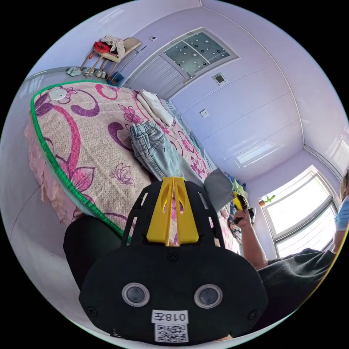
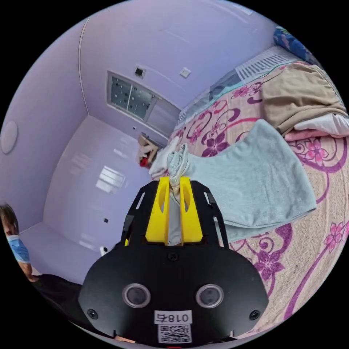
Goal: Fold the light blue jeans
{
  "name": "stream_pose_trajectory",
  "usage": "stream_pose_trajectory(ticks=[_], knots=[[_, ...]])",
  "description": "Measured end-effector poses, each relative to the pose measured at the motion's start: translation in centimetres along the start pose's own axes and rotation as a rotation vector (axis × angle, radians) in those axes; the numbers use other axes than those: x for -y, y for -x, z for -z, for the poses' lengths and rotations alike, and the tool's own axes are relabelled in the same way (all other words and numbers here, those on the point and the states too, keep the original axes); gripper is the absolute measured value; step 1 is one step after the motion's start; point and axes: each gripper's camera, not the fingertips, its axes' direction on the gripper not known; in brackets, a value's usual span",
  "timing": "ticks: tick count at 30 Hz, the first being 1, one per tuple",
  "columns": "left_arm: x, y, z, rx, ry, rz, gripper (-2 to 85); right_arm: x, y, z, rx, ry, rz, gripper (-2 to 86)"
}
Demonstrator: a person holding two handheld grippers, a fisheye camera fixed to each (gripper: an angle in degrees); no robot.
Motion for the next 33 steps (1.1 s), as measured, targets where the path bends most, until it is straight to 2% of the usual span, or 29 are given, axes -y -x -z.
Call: stream_pose_trajectory(ticks=[5, 7, 10, 13, 15, 18, 22, 26, 30, 33], knots=[[0.5, -2.2, -1.7, 0.022, 0.025, -0.049, -1.0, 3.1, -2.6, 17.2, 0.064, -0.319, -0.007, 5.1], [0.6, -2.7, -2.6, 0.027, 0.039, -0.052, -1.0, 3.1, -4.5, 25.6, -0.028, -0.439, -0.005, 5.1], [0.8, -3.3, -5.0, 0.025, 0.075, -0.052, -1.0, 2.6, -9.8, 32.9, -0.24, -0.459, -0.118, 5.1], [1.2, -3.5, -8.3, 0.04, 0.136, -0.037, -1.0, 1.2, -17.5, 35.6, -0.264, -0.403, -0.355, 5.1], [1.6, -3.6, -10.0, 0.028, 0.161, -0.02, -0.9, 0.9, -19.4, 36.0, -0.282, -0.372, -0.393, 5.1], [2.4, -2.8, -11.9, 0.042, 0.156, 0.036, -0.8, 2.0, -18.7, 36.7, -0.266, -0.392, -0.319, 5.1], [3.3, -0.5, -11.0, 0.221, 0.005, 0.197, 0.3, 4.0, -14.6, 38.9, -0.241, -0.386, -0.173, 5.2], [5.6, 0.3, -10.2, 0.408, -0.04, 0.212, 10.7, 3.9, -11.5, 40.9, -0.221, -0.372, -0.073, 5.1], [8.0, 1.4, -12.0, 0.343, -0.003, 0.233, 14.5, 2.5, -10.4, 42.6, -0.207, -0.382, -0.068, 5.1], [9.9, 2.2, -14.3, 0.362, 0.024, 0.261, 15.6, 1.5, -9.8, 43.5, -0.212, -0.402, -0.08, 5.1]])
